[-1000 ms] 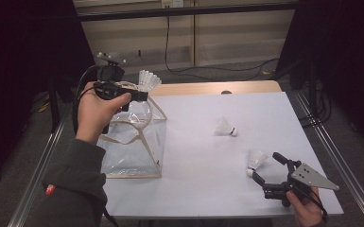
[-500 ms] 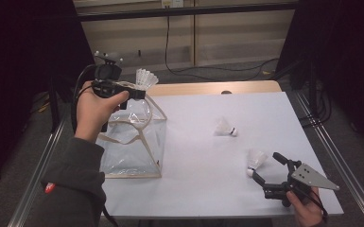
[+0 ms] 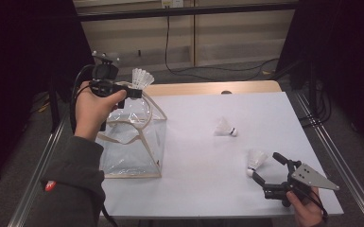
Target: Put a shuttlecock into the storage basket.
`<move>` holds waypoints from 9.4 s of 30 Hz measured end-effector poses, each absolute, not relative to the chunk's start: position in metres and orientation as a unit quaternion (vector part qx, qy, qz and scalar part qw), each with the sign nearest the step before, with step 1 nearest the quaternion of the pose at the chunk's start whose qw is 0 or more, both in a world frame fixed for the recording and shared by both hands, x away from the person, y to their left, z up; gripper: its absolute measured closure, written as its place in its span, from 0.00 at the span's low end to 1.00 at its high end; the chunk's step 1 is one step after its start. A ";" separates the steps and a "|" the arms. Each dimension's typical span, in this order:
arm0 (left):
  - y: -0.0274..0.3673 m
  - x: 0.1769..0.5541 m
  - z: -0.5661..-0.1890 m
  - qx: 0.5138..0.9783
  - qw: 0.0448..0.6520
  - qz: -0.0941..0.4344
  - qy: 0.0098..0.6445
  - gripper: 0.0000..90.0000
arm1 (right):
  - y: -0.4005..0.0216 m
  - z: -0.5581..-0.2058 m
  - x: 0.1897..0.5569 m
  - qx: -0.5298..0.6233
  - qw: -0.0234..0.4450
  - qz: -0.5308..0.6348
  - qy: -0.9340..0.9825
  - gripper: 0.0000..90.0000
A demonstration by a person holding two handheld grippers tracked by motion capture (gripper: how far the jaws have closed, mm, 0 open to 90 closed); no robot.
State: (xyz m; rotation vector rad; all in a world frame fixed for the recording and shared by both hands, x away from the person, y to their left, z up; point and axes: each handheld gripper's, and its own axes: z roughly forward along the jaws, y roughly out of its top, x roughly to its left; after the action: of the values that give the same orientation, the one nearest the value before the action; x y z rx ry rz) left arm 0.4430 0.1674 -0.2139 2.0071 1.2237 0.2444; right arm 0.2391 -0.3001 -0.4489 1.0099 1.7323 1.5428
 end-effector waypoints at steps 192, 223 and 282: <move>0.162 0.451 -0.224 0.784 0.387 0.044 0.483 0.20 | -0.304 -0.447 0.236 0.378 0.304 0.580 0.654 0.00; 0.126 0.438 -0.223 0.807 0.403 0.015 0.431 0.20 | -0.305 -0.447 0.236 0.378 0.303 0.582 0.654 0.00; 0.077 0.416 -0.255 0.834 0.405 -0.016 0.373 0.11 | -0.305 -0.447 0.236 0.377 0.300 0.582 0.656 0.00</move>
State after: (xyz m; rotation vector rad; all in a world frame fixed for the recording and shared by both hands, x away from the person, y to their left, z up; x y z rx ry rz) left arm 0.4159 0.0769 -0.2549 2.1058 0.9411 -0.0397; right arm 0.2360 -0.3054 -0.4465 1.0003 1.7406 1.5449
